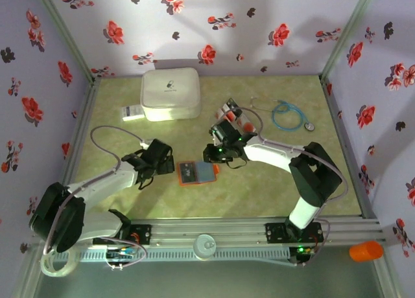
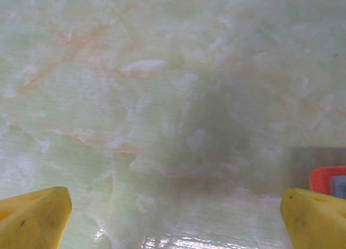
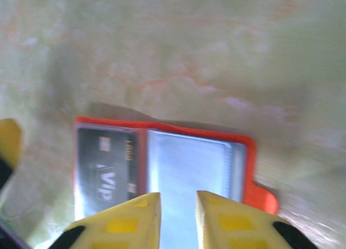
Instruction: Put the credit cards into the card holder
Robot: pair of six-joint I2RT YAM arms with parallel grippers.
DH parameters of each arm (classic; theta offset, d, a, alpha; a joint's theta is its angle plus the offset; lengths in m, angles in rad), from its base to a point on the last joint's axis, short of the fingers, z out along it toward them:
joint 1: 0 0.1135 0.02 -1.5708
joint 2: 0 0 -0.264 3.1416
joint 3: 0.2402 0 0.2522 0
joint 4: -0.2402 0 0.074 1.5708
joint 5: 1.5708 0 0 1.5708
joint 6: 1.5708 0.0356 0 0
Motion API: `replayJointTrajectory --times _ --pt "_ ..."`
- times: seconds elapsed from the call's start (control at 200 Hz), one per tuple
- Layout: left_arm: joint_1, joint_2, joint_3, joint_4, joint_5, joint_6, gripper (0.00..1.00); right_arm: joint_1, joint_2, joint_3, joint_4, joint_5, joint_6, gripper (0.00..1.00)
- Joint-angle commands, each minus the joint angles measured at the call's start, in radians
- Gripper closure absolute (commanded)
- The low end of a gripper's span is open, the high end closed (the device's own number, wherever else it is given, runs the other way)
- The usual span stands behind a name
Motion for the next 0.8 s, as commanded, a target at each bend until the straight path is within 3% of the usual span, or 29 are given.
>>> replayJointTrajectory --times 0.0,0.255,0.56,0.64,0.795 --pt "0.007 -0.033 0.045 -0.04 0.025 0.029 0.0 -0.009 -0.05 -0.02 -0.075 0.084 -0.053 0.71" --pt "0.004 -0.052 0.076 -0.037 0.099 0.029 0.0 -0.015 -0.063 -0.046 -0.117 0.173 -0.093 0.65" --pt "-0.001 -0.034 0.077 -0.03 0.107 0.02 0.0 -0.021 -0.017 -0.074 -0.074 0.173 -0.088 0.65" --pt "-0.001 -0.029 0.078 -0.026 0.108 0.018 0.0 -0.024 -0.014 -0.08 -0.07 0.17 -0.088 0.72" --pt "-0.003 -0.02 0.085 -0.018 0.115 0.018 0.0 -0.028 -0.03 -0.104 -0.063 0.164 -0.085 0.98"
